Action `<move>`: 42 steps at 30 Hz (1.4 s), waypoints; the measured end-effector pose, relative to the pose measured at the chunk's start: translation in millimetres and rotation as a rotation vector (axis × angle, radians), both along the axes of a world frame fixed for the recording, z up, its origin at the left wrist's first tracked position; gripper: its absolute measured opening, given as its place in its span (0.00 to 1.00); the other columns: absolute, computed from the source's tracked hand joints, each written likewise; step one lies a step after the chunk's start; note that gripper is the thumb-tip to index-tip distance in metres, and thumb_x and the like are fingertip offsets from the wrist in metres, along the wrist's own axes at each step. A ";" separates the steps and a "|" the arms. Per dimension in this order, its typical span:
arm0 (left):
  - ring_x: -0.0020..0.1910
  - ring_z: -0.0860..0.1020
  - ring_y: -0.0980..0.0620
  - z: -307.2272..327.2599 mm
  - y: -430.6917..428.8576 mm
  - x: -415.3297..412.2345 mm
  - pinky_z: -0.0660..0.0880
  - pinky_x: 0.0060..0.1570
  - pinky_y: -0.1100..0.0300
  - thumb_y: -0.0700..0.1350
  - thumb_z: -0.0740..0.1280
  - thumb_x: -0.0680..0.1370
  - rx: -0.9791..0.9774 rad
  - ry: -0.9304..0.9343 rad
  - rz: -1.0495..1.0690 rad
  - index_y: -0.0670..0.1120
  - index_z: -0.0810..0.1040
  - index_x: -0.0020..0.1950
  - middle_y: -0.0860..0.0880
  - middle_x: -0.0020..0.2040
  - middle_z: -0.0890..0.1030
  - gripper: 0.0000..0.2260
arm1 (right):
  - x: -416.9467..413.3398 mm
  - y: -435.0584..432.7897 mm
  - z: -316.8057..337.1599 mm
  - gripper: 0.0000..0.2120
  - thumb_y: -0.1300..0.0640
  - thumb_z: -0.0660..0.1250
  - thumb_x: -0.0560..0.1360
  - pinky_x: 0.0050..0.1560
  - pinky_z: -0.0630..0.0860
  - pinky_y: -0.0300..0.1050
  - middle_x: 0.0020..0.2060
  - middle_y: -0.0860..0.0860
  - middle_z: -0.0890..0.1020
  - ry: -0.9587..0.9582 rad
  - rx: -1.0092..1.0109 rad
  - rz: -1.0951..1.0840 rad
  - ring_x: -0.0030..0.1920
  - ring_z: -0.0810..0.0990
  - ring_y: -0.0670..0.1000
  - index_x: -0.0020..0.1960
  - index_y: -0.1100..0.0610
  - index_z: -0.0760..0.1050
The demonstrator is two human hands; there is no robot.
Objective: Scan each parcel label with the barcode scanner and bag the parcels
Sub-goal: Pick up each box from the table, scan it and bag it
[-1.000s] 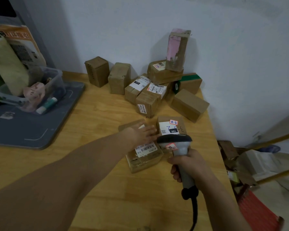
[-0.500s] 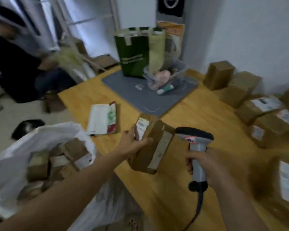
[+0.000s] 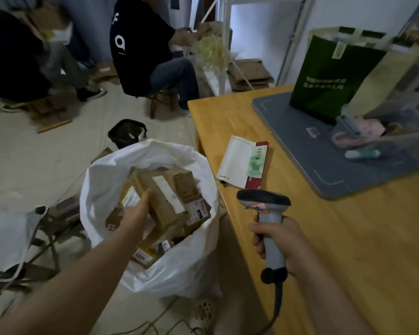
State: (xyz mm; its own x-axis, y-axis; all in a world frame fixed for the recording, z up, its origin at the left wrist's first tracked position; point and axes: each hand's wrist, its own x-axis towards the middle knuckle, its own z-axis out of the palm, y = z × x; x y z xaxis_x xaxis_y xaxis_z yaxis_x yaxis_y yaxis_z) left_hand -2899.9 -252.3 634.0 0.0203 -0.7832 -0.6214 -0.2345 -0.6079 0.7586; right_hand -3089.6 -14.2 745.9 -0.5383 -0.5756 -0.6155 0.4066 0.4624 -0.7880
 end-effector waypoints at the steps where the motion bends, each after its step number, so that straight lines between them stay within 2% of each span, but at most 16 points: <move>1: 0.65 0.72 0.39 -5.2 -2.6 1.2 0.70 0.62 0.46 0.63 0.67 0.74 0.042 -0.014 0.018 0.43 0.62 0.75 0.40 0.68 0.72 0.37 | -3.6 -1.5 -0.5 0.05 0.68 0.70 0.72 0.24 0.72 0.40 0.26 0.57 0.77 0.000 0.002 -0.018 0.22 0.74 0.52 0.44 0.61 0.75; 6: 0.73 0.62 0.40 -8.7 14.9 -28.8 0.62 0.66 0.48 0.46 0.59 0.83 0.157 -0.198 -0.151 0.38 0.58 0.76 0.41 0.74 0.63 0.25 | -25.6 8.8 -0.8 0.05 0.68 0.69 0.72 0.23 0.70 0.39 0.24 0.57 0.77 -0.004 -0.005 -0.132 0.21 0.72 0.51 0.44 0.62 0.75; 8: 0.73 0.61 0.42 26.6 38.1 -61.5 0.62 0.56 0.54 0.42 0.57 0.83 0.078 -0.277 -0.309 0.37 0.57 0.76 0.39 0.75 0.62 0.23 | -35.3 21.8 0.6 0.04 0.68 0.69 0.72 0.23 0.70 0.39 0.24 0.57 0.77 -0.008 -0.029 -0.209 0.21 0.72 0.51 0.43 0.61 0.75; 10: 0.73 0.60 0.39 28.1 54.8 -87.7 0.63 0.55 0.58 0.50 0.61 0.82 0.055 -0.324 -0.278 0.37 0.56 0.76 0.37 0.76 0.59 0.28 | -44.5 41.4 1.3 0.04 0.68 0.69 0.72 0.23 0.70 0.39 0.25 0.57 0.77 -0.030 -0.067 -0.313 0.21 0.73 0.51 0.42 0.61 0.75; 12: 0.74 0.57 0.36 23.0 70.0 -120.0 0.60 0.69 0.48 0.59 0.63 0.77 -0.054 -0.456 -0.374 0.37 0.53 0.77 0.34 0.76 0.56 0.39 | -53.3 69.1 1.6 0.05 0.68 0.69 0.71 0.24 0.71 0.40 0.25 0.57 0.77 -0.062 -0.115 -0.446 0.22 0.73 0.51 0.42 0.62 0.75; 14: 0.74 0.57 0.36 33.7 108.4 -172.3 0.57 0.72 0.44 0.57 0.66 0.76 -0.217 -0.499 -0.563 0.40 0.51 0.78 0.36 0.75 0.56 0.39 | -60.6 104.8 2.9 0.04 0.68 0.69 0.71 0.23 0.71 0.41 0.26 0.57 0.77 -0.083 -0.157 -0.601 0.22 0.73 0.51 0.43 0.62 0.75; 17: 0.75 0.54 0.39 56.6 204.1 -250.0 0.57 0.73 0.47 0.51 0.69 0.75 -0.587 -0.339 -0.929 0.41 0.55 0.77 0.38 0.76 0.52 0.36 | -66.9 170.8 9.6 0.03 0.69 0.69 0.72 0.24 0.71 0.41 0.26 0.57 0.77 -0.053 -0.184 -0.827 0.22 0.74 0.51 0.43 0.64 0.75; 22: 0.75 0.54 0.42 63.0 381.7 -312.3 0.62 0.71 0.50 0.47 0.68 0.77 -0.868 0.003 -1.697 0.43 0.56 0.77 0.41 0.76 0.52 0.34 | -59.0 296.1 20.6 0.06 0.70 0.68 0.72 0.24 0.72 0.40 0.25 0.56 0.76 -0.002 -0.175 -1.147 0.22 0.74 0.50 0.38 0.64 0.74; 26: 0.74 0.56 0.44 71.6 506.1 -329.9 0.60 0.71 0.56 0.52 0.73 0.72 -0.803 0.115 -2.141 0.45 0.60 0.76 0.43 0.74 0.59 0.38 | -37.4 384.4 23.7 0.08 0.71 0.66 0.72 0.23 0.70 0.39 0.24 0.56 0.75 0.041 -0.170 -1.303 0.21 0.72 0.50 0.36 0.63 0.72; 28: 0.71 0.60 0.43 68.8 557.0 -333.8 0.62 0.68 0.54 0.59 0.75 0.68 -0.797 0.073 -2.195 0.47 0.63 0.73 0.45 0.69 0.67 0.39 | -25.7 420.7 22.3 0.08 0.71 0.66 0.72 0.25 0.69 0.42 0.25 0.57 0.75 0.060 -0.144 -1.346 0.22 0.72 0.52 0.36 0.64 0.72; 31: 0.74 0.53 0.40 61.9 608.5 -336.1 0.58 0.71 0.50 0.59 0.75 0.67 -0.805 -0.062 -2.284 0.48 0.51 0.77 0.43 0.73 0.57 0.48 | -11.1 462.3 13.8 0.07 0.72 0.66 0.72 0.25 0.70 0.44 0.25 0.58 0.75 0.065 -0.109 -1.429 0.23 0.72 0.53 0.36 0.65 0.72; 33: 0.76 0.36 0.40 63.9 625.4 -338.2 0.45 0.75 0.45 0.51 0.74 0.70 -1.031 -0.199 -2.565 0.49 0.36 0.78 0.42 0.77 0.38 0.52 | -4.4 479.4 6.8 0.07 0.71 0.66 0.72 0.26 0.71 0.44 0.25 0.58 0.74 0.019 -0.111 -1.486 0.23 0.72 0.53 0.37 0.65 0.71; 35: 0.73 0.28 0.42 74.6 637.0 -345.0 0.36 0.73 0.41 0.41 0.71 0.72 -1.575 -0.311 -2.825 0.53 0.31 0.77 0.43 0.75 0.28 0.51 | -0.3 490.8 0.9 0.07 0.71 0.65 0.73 0.26 0.70 0.44 0.25 0.58 0.74 -0.026 -0.136 -1.520 0.23 0.71 0.53 0.39 0.64 0.71; 38: 0.74 0.30 0.42 84.1 657.5 -358.5 0.41 0.74 0.39 0.39 0.70 0.74 -2.338 -0.407 -2.902 0.54 0.34 0.77 0.41 0.75 0.29 0.49 | 3.5 500.8 -6.5 0.06 0.71 0.65 0.74 0.25 0.70 0.43 0.24 0.57 0.75 -0.060 -0.161 -1.548 0.23 0.71 0.52 0.41 0.63 0.72; 40: 0.76 0.33 0.43 85.9 672.6 -363.0 0.44 0.74 0.40 0.41 0.71 0.74 -2.558 -0.499 -2.893 0.53 0.38 0.78 0.42 0.77 0.33 0.48 | 5.1 505.0 -9.3 0.05 0.71 0.65 0.74 0.25 0.70 0.42 0.24 0.56 0.75 -0.063 -0.174 -1.556 0.22 0.71 0.52 0.43 0.62 0.72; 42: 0.78 0.39 0.45 87.1 676.8 -367.7 0.44 0.74 0.43 0.43 0.72 0.73 -2.580 -0.532 -2.900 0.51 0.44 0.79 0.43 0.79 0.42 0.45 | 6.2 507.4 -11.3 0.05 0.70 0.65 0.74 0.24 0.70 0.42 0.24 0.56 0.75 -0.063 -0.186 -1.555 0.22 0.71 0.51 0.44 0.62 0.72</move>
State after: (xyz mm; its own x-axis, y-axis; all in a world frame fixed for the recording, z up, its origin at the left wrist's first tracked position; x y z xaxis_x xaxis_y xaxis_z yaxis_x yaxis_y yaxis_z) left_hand -3267.6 424.5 721.1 -0.2913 0.7274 -0.6213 0.9210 0.0377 -0.3877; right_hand -3083.4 493.2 734.6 -0.6310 0.4310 -0.6451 0.4070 -0.5240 -0.7482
